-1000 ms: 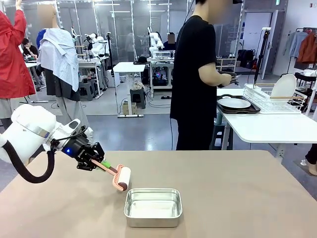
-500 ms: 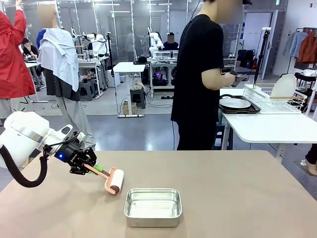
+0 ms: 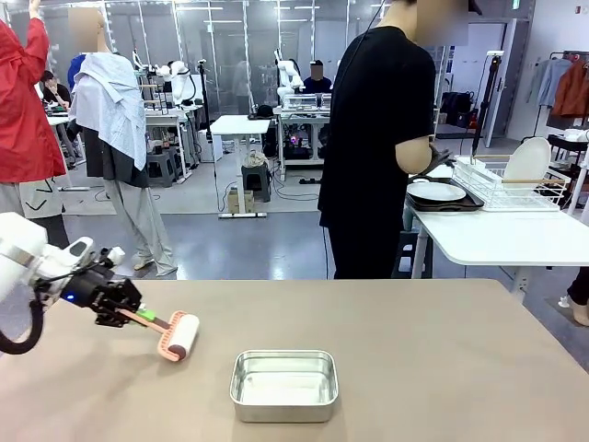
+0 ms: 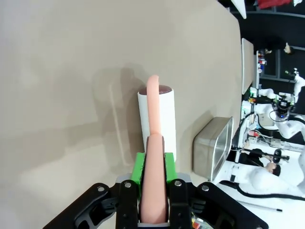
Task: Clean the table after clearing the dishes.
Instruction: When the right (or left) Handle tray is removed, use the right hand (or left hand) to clean the right (or left) side of the table with the Lint Roller.
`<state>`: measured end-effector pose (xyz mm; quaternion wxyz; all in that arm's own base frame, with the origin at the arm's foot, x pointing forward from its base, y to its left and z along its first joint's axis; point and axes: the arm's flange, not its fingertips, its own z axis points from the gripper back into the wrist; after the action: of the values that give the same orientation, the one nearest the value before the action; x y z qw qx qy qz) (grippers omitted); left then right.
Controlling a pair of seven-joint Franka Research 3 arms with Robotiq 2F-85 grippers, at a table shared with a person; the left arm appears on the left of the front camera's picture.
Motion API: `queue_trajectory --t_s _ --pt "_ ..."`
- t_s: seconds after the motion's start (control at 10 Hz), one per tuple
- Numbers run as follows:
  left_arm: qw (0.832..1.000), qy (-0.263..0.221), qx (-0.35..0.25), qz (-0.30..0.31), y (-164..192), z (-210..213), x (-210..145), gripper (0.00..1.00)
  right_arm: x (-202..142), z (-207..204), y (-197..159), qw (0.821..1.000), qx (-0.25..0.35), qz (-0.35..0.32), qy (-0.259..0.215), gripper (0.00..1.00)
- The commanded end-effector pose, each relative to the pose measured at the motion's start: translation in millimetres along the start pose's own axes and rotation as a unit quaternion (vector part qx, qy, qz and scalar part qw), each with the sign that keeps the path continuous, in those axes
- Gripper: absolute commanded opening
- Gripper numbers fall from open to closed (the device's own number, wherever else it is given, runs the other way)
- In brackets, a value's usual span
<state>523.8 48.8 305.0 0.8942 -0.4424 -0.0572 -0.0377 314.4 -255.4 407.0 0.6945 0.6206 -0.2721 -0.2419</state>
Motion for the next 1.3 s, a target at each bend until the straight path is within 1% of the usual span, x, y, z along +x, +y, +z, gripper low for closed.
queue_trajectory --t_s 0.0,0.1,0.2,0.4,0.6,0.7,1.0,1.1,1.2 --pt "0.999 0.019 0.029 -0.025 33.9 28.9 -10.1 0.21 -1.4 3.4 2.5 1.000 -0.002 0.003 0.007 1.00" --pt "0.998 0.010 0.050 -0.022 40.7 46.6 -12.1 0.21 -1.4 3.4 2.5 1.000 -0.002 0.003 0.007 1.00" --pt "0.996 0.002 0.087 -0.007 46.1 63.6 -13.6 0.21 -1.4 3.4 2.5 1.000 -0.002 0.003 0.007 1.00" --pt "0.993 -0.018 0.116 0.001 47.8 95.6 -16.9 0.21 -1.4 3.4 2.5 1.000 -0.002 0.003 0.007 1.00" --pt "0.986 -0.030 0.161 0.009 44.8 121.0 -22.8 0.21 -1.4 3.4 2.5 1.000 -0.002 0.003 0.007 1.00" --pt "0.982 -0.031 0.186 0.009 38.7 135.4 -25.0 0.21 -1.4 3.4 2.5 1.000 -0.002 0.003 0.007 1.00" --pt "0.976 -0.024 0.217 0.005 15.3 160.4 -29.3 0.21 -1.4 3.4 2.5 1.000 -0.002 0.003 0.007 1.00" --pt "0.976 -0.015 0.215 0.000 1.5 165.7 -32.4 0.21 -1.4 3.4 2.5 1.000 -0.002 0.003 0.007 1.00" --pt "0.973 -0.010 0.229 0.000 -13.0 172.4 -36.1 0.21 -1.4 3.4 2.5 1.000 -0.002 0.003 0.007 1.00"
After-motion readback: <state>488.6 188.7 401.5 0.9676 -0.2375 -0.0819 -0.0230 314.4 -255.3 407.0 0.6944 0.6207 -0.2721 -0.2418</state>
